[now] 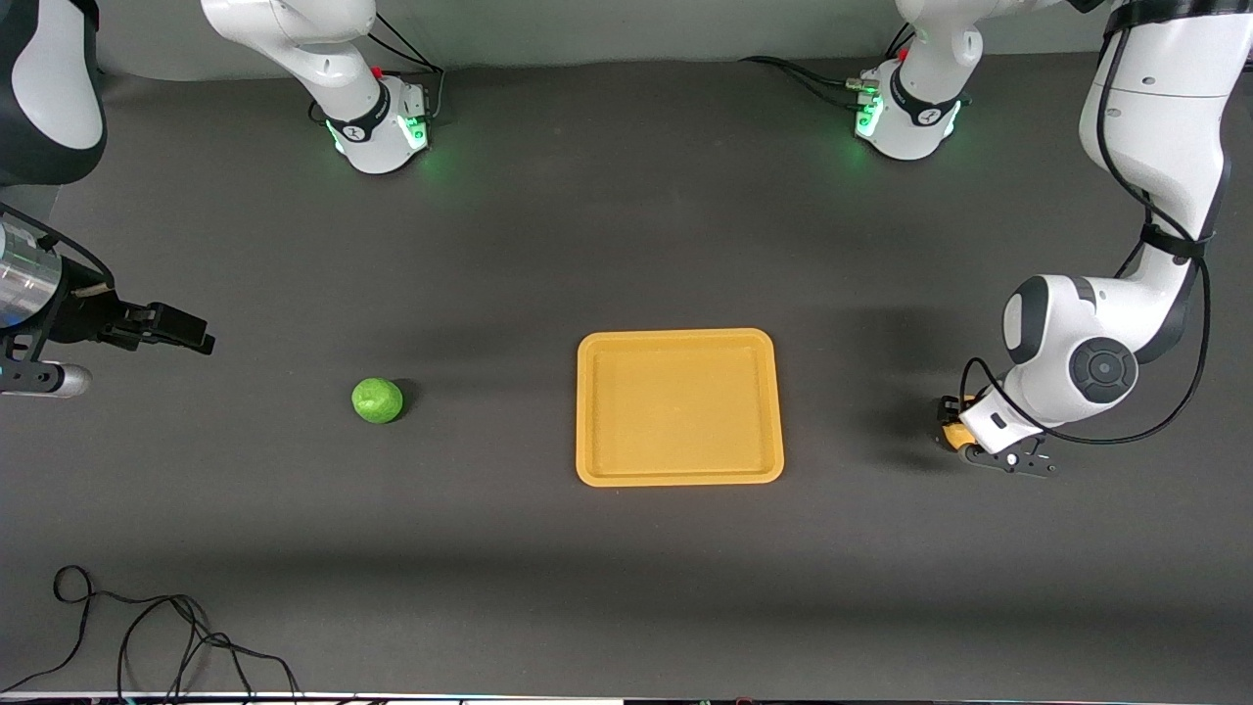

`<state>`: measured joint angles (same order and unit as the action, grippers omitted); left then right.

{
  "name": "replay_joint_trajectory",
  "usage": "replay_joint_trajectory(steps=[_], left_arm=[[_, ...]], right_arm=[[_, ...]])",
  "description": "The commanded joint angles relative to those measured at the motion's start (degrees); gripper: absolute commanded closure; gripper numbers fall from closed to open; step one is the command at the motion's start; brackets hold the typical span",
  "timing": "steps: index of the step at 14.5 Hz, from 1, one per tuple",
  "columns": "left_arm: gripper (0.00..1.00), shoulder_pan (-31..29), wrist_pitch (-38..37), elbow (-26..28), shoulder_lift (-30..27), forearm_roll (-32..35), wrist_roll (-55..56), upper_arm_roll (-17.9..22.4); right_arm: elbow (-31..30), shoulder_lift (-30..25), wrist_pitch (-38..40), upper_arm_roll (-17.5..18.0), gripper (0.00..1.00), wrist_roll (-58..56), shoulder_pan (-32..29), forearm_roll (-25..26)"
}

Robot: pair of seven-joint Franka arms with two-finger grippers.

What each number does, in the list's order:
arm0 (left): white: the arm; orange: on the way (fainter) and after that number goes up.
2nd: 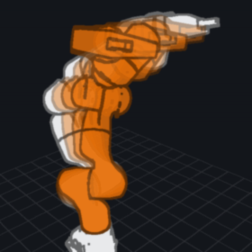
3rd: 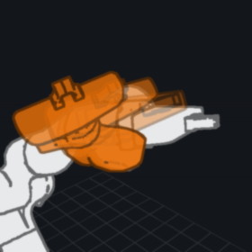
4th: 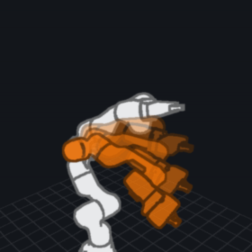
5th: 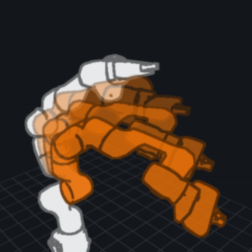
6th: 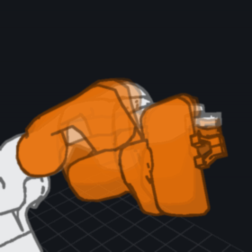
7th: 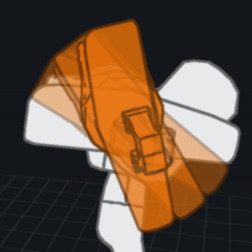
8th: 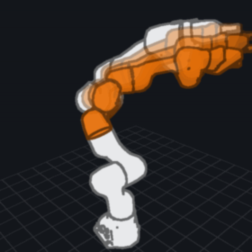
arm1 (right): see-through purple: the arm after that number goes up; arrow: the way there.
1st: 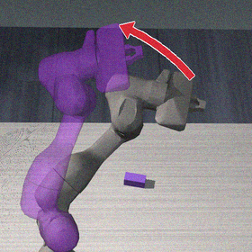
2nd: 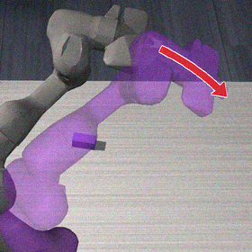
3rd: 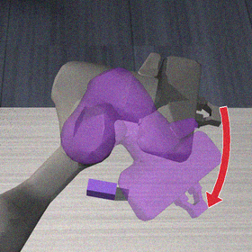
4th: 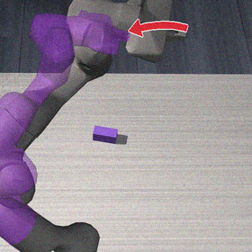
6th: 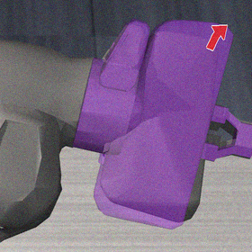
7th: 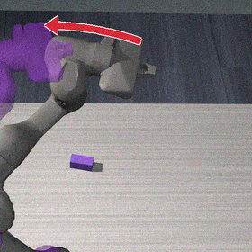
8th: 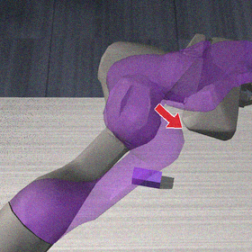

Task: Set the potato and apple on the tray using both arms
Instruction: 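Close the left gripper on the potato and lift it, then carry the potato onto the tray while the right gripper reaches the apple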

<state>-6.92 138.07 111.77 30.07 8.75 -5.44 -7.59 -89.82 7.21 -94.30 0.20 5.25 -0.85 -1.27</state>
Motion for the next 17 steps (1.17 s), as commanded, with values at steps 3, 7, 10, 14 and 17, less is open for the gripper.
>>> replay_joint_trajectory(steps=[3, 7, 10, 14, 17], left_arm=[[0.64, 2.16, -11.11, -1.90, -7.81, -0.04, 4.46, -0.49], [0.64, 4.63, -22.48, -5.42, -14.34, -7.16, 10.69, -4.35], [0.64, 8.75, -22.15, -6.74, -13.73, -7.17, 23.24, -8.48], [0.63, 17.44, -14.87, -7.27, -10.31, -6.03, 36.17, -8.49], [0.63, 20.88, -9.76, -9.02, -5.30, -1.48, 44.34, -8.49]], right_arm=[[3.24, 1.32, 0.69, -0.20, 0.00, -0.24, 0.32, 0.22], [5.97, 2.64, 1.40, -0.82, 0.00, -1.03, -1.25, -0.31], [6.41, 2.46, 1.48, -0.73, 0.00, -1.03, -1.44, -0.57], [6.50, 2.46, 1.57, -0.38, 0.00, 0.01, -0.56, -0.39], [5.72, 2.90, 1.57, -0.12, 0.00, 1.78, -0.56, -1.10]])
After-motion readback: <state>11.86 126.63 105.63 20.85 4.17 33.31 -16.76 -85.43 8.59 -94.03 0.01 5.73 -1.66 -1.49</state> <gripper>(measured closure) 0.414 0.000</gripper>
